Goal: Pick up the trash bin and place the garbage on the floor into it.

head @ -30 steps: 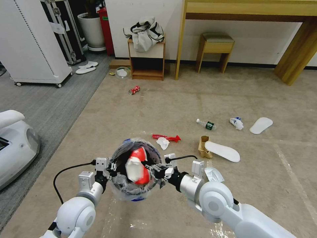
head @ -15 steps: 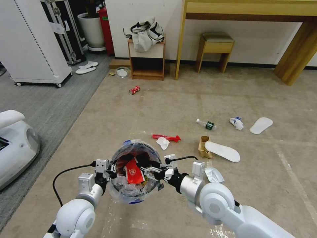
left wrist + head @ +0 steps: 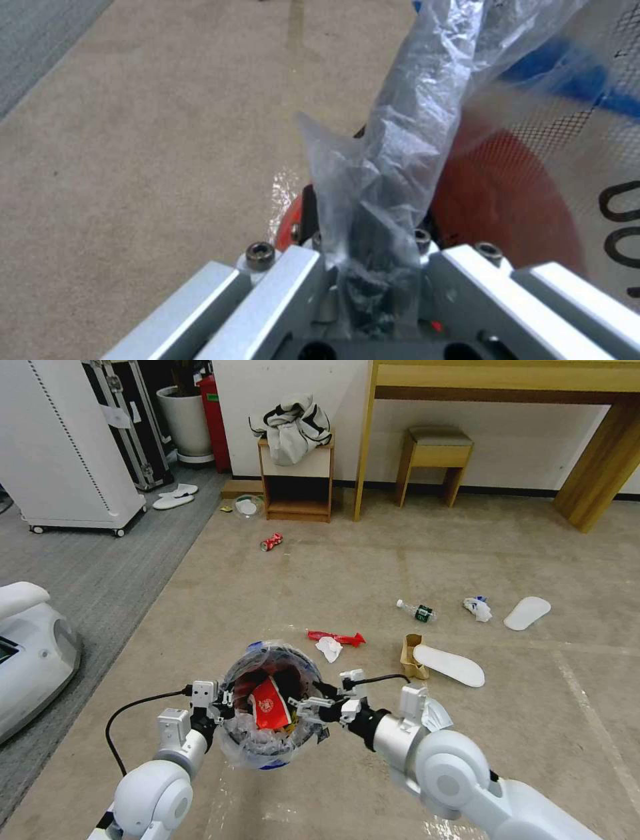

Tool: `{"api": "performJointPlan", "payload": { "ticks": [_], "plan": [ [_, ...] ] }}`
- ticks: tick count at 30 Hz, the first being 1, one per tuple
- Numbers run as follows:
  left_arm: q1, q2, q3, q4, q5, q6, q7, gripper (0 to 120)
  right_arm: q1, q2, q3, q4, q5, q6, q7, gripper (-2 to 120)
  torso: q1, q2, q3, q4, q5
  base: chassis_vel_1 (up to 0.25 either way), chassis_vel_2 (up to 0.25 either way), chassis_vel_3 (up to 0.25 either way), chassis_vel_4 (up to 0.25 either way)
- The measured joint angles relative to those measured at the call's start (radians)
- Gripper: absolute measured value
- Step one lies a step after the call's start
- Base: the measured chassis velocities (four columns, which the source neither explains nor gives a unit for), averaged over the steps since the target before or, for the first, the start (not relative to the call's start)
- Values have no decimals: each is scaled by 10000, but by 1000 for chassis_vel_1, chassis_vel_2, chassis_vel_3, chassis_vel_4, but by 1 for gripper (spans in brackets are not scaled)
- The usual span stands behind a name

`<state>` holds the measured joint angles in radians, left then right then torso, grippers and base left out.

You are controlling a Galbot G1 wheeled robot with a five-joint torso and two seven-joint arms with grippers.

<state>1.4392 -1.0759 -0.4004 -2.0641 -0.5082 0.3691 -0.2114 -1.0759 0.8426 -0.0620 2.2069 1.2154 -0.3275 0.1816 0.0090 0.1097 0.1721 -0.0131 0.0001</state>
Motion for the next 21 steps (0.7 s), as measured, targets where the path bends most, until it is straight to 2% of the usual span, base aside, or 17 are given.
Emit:
{"api": "performJointPlan", "payload": {
  "ticks": [2,10,14,21],
  "plan": [
    [-94,-1,75,88,7,-4,-2,1,-491,-286,737,209,6,-17,-131,100,0,0,0,-2,-1,0,0,0,0],
    [-336,-15,263,286,8,-6,-24,1,-1709,-669,2238,401,-217,-18,-364,100,0,1,0,-4,0,0,0,0,0],
    [-284,-2,267,268,30,-11,-21,1,-1876,-634,2690,314,-337,0,-462,100,0,0,0,3,1,0,0,0,0],
    [-285,-12,63,185,30,-11,-12,1,-2050,-387,3361,144,-261,17,-485,100,0,0,0,-3,2,0,0,0,0]
  ]
}}
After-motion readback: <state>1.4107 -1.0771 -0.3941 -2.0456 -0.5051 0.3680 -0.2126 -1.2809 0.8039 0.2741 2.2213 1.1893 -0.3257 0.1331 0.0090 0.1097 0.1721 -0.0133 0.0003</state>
